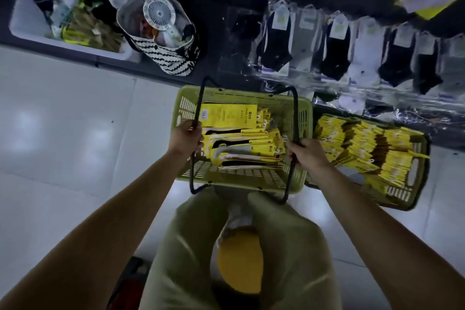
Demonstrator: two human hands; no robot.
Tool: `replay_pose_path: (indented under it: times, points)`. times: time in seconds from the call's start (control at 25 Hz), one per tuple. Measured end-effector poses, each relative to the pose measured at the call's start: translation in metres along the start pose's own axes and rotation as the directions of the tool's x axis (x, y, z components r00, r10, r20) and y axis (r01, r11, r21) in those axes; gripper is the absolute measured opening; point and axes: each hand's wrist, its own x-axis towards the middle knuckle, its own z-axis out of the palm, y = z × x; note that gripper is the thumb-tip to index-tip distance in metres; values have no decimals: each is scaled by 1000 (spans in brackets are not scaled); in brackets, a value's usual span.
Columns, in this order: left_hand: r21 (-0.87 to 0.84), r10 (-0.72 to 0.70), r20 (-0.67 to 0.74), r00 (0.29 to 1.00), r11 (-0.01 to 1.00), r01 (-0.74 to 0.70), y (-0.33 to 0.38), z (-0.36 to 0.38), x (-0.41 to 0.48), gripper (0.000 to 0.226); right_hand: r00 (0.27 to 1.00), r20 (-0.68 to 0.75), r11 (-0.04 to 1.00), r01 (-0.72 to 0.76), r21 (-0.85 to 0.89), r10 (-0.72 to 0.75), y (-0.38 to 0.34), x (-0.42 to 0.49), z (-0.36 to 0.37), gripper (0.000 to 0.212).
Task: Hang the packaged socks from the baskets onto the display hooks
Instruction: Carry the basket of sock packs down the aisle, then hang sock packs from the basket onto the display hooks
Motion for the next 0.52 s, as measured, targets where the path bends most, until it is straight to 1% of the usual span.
replay_pose_path:
  times: [0.12, 0.24, 0.32, 0.52]
  points:
    - [0, 60, -42, 997, 998, -60, -34, 13, 48, 16, 1000, -8, 1000, 8, -10, -8, 23, 50, 18, 15]
    - [-14, 112, -83, 990, 993, -113, -74, 23, 91, 14, 997, -27, 997, 72, -40, -73, 47, 91, 23, 21]
    - [-1, 152, -87, 985, 988, -153, -98, 29, 110, 15, 996, -15, 996, 83, -18, -84, 65, 107, 26, 22]
    - [0, 330, -47, 943, 944, -330, -131, 45, 153, 20, 993, 20, 970, 107, 220, -114, 98, 139, 26, 14]
